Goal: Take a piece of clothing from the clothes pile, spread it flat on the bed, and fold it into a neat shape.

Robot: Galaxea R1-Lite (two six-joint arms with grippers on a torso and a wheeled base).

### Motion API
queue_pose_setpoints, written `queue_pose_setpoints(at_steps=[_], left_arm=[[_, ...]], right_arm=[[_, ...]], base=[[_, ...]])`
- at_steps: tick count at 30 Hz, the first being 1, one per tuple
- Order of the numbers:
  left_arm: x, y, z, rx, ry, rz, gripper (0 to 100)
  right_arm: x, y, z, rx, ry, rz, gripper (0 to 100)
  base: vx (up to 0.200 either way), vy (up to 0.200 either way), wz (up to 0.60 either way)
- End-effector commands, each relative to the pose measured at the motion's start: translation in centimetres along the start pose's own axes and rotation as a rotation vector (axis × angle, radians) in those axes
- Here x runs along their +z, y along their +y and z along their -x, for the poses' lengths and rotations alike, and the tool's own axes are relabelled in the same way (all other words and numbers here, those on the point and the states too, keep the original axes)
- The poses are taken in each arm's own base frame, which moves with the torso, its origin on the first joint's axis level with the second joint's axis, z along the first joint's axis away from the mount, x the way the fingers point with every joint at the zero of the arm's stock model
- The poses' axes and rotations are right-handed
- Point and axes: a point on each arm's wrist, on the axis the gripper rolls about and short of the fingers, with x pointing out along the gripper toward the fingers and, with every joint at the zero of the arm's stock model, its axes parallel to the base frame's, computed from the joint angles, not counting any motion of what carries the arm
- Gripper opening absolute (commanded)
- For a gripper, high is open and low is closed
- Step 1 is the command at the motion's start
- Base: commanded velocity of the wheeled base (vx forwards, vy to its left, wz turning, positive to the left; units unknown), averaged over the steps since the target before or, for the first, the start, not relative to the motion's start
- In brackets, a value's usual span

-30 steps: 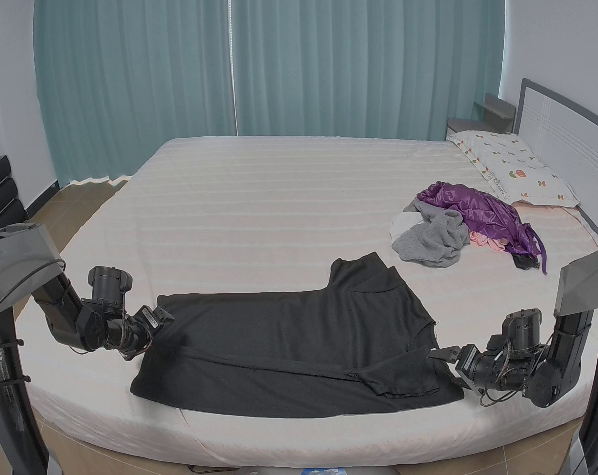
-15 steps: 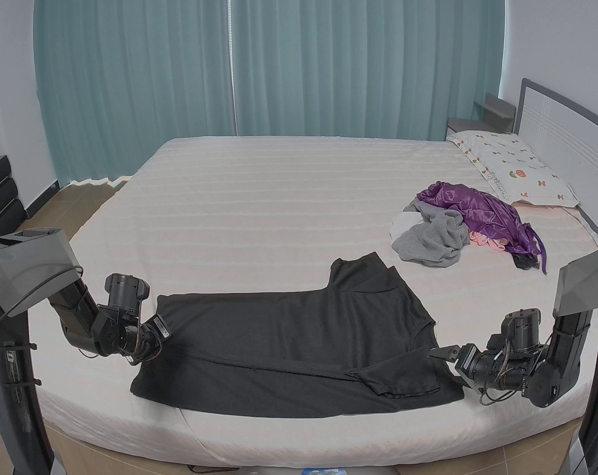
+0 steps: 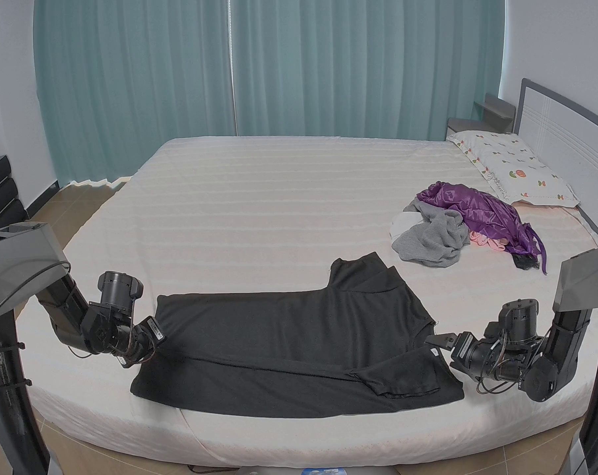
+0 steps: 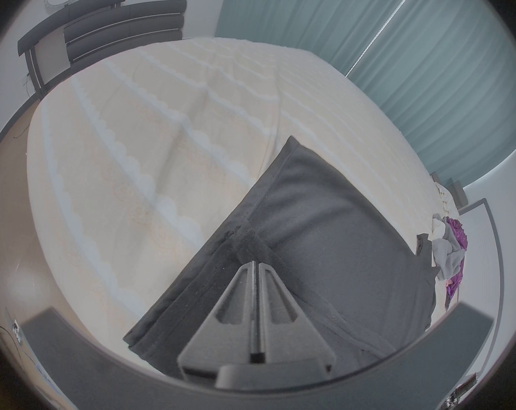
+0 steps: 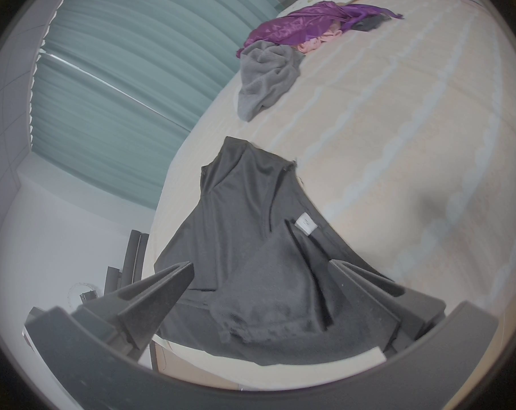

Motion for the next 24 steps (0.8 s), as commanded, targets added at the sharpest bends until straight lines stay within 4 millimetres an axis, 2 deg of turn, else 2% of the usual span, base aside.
queue_pose_setpoints(at_steps=[1,10,15,24], left_arm=[[0.5,-0.3,2.1,-0.031,-0.034,0.005,0],[0.5,-0.1,3.2,-0.039,-0.042,0.005,0],[0.4,-0.1,3.0,-0.037,-0.038,0.005,0],[0.6,0.3,2.7,-0.031,-0.032,0.017,0]], right_arm=[[0.5,0.7,-0.9,0.026,-0.012,0.03,100],[1.4,-0.1,-3.1,0.018,-0.008,0.238,100],[1.5,-0.8,-5.3,0.027,0.016,0.302,100],[1.5,-1.3,-7.2,0.082,0.05,0.407,100]], base=[[0.0,0.0,0.0],[0.0,0.0,0.0],[0.0,0.0,0.0],[0.0,0.0,0.0]])
